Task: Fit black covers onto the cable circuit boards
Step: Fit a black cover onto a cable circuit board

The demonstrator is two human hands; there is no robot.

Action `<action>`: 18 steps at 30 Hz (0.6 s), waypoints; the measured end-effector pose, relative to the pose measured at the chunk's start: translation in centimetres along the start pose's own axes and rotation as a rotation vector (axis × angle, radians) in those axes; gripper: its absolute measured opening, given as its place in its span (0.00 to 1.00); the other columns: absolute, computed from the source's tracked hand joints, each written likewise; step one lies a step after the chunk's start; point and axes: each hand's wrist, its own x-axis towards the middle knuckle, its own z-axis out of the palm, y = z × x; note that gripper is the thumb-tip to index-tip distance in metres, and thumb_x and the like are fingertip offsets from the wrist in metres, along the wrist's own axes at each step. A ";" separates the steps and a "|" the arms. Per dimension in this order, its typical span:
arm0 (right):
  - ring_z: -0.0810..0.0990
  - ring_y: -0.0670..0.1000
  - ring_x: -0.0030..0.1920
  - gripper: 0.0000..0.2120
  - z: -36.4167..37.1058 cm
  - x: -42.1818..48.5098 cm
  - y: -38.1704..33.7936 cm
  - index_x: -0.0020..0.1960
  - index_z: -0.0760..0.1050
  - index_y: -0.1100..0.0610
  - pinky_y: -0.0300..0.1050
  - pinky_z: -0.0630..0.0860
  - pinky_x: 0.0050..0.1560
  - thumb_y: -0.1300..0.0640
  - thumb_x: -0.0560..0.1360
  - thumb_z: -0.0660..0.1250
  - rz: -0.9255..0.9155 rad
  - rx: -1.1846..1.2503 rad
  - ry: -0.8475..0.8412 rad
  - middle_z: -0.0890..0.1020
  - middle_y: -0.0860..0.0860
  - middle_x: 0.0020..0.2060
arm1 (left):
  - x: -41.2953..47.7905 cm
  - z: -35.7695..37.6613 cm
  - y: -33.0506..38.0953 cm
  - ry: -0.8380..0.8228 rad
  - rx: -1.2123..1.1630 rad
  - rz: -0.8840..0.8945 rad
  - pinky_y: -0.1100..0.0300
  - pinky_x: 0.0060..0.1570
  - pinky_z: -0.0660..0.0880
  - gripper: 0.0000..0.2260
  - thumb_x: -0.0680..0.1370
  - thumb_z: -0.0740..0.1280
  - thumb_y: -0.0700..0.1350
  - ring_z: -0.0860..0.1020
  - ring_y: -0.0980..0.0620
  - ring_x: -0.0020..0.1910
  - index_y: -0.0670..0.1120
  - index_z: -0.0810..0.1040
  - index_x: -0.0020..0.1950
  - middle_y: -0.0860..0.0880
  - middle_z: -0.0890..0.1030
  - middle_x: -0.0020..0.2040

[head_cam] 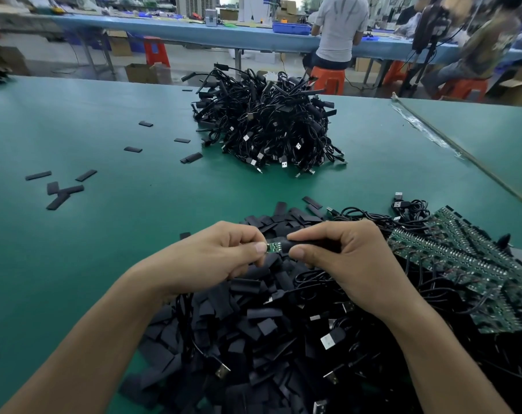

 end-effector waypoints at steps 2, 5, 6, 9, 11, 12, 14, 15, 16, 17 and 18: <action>0.85 0.41 0.40 0.09 0.0 0.0 0.0 0.46 0.85 0.43 0.30 0.77 0.43 0.48 0.66 0.76 0.009 -0.025 -0.014 0.86 0.41 0.38 | 0.0 -0.1 0.0 0.004 0.017 -0.003 0.70 0.25 0.61 0.15 0.84 0.60 0.49 0.62 0.59 0.24 0.55 0.78 0.38 0.57 0.69 0.25; 0.85 0.40 0.40 0.09 -0.1 0.0 0.1 0.46 0.85 0.43 0.30 0.77 0.43 0.48 0.66 0.76 0.022 -0.048 -0.020 0.86 0.40 0.39 | 0.0 0.0 -0.1 0.010 0.020 -0.002 0.69 0.25 0.61 0.15 0.84 0.60 0.49 0.62 0.58 0.24 0.54 0.78 0.38 0.56 0.70 0.25; 0.85 0.41 0.39 0.09 -0.1 0.0 0.2 0.46 0.85 0.44 0.31 0.77 0.42 0.49 0.66 0.77 0.032 -0.051 -0.012 0.86 0.41 0.38 | 0.1 0.1 -0.1 0.007 0.017 -0.001 0.68 0.25 0.61 0.15 0.84 0.59 0.49 0.62 0.58 0.24 0.54 0.77 0.38 0.56 0.69 0.25; 0.84 0.44 0.36 0.09 -0.4 0.1 0.2 0.46 0.86 0.47 0.35 0.78 0.40 0.49 0.66 0.77 0.074 -0.030 0.000 0.86 0.45 0.36 | 0.1 0.4 0.0 -0.017 0.003 0.003 0.66 0.26 0.60 0.15 0.84 0.59 0.49 0.62 0.57 0.25 0.53 0.77 0.38 0.56 0.69 0.26; 0.84 0.44 0.38 0.10 -0.5 0.0 0.2 0.46 0.86 0.47 0.34 0.77 0.41 0.47 0.65 0.77 0.087 -0.038 -0.053 0.86 0.44 0.37 | 0.1 0.4 0.0 -0.024 0.012 0.010 0.64 0.27 0.61 0.16 0.84 0.59 0.49 0.62 0.57 0.25 0.53 0.77 0.38 0.55 0.70 0.26; 0.85 0.43 0.39 0.10 -0.5 0.0 0.1 0.46 0.86 0.47 0.34 0.77 0.42 0.48 0.65 0.77 0.090 -0.045 -0.083 0.86 0.44 0.38 | 0.1 0.4 0.0 -0.026 0.015 0.015 0.63 0.27 0.61 0.16 0.84 0.59 0.49 0.62 0.56 0.26 0.53 0.77 0.38 0.55 0.70 0.26; 0.85 0.44 0.40 0.09 -0.3 -0.1 0.1 0.46 0.86 0.47 0.33 0.78 0.42 0.52 0.67 0.79 0.091 -0.041 -0.112 0.86 0.44 0.38 | 0.1 0.6 0.1 -0.034 0.016 0.027 0.62 0.29 0.62 0.16 0.85 0.59 0.48 0.63 0.55 0.26 0.53 0.77 0.38 0.54 0.72 0.25; 0.85 0.44 0.40 0.08 -0.2 -0.1 0.1 0.46 0.86 0.47 0.34 0.78 0.43 0.54 0.67 0.79 0.089 -0.036 -0.109 0.86 0.44 0.38 | 0.1 0.7 0.2 -0.038 0.018 0.031 0.62 0.31 0.64 0.15 0.85 0.59 0.48 0.64 0.55 0.26 0.53 0.77 0.39 0.54 0.73 0.25; 0.85 0.44 0.40 0.08 -0.1 0.0 0.1 0.46 0.86 0.47 0.35 0.79 0.44 0.55 0.68 0.79 0.083 -0.030 -0.098 0.87 0.44 0.38 | 0.2 0.9 0.3 -0.039 0.016 0.035 0.63 0.32 0.65 0.15 0.85 0.58 0.48 0.66 0.56 0.26 0.52 0.77 0.41 0.53 0.74 0.26; 0.85 0.44 0.40 0.08 -0.1 0.0 0.1 0.46 0.86 0.47 0.37 0.80 0.45 0.55 0.68 0.79 0.076 -0.023 -0.084 0.87 0.44 0.38 | 0.2 1.1 0.3 -0.038 0.005 0.037 0.66 0.33 0.66 0.13 0.85 0.58 0.47 0.67 0.57 0.26 0.49 0.77 0.43 0.53 0.76 0.26; 0.85 0.44 0.40 0.08 0.0 0.0 0.1 0.46 0.86 0.46 0.38 0.81 0.45 0.56 0.68 0.79 0.066 -0.016 -0.070 0.87 0.44 0.38 | 0.3 1.1 0.3 -0.034 -0.020 0.037 0.69 0.32 0.66 0.12 0.85 0.58 0.47 0.67 0.59 0.25 0.47 0.77 0.46 0.52 0.77 0.26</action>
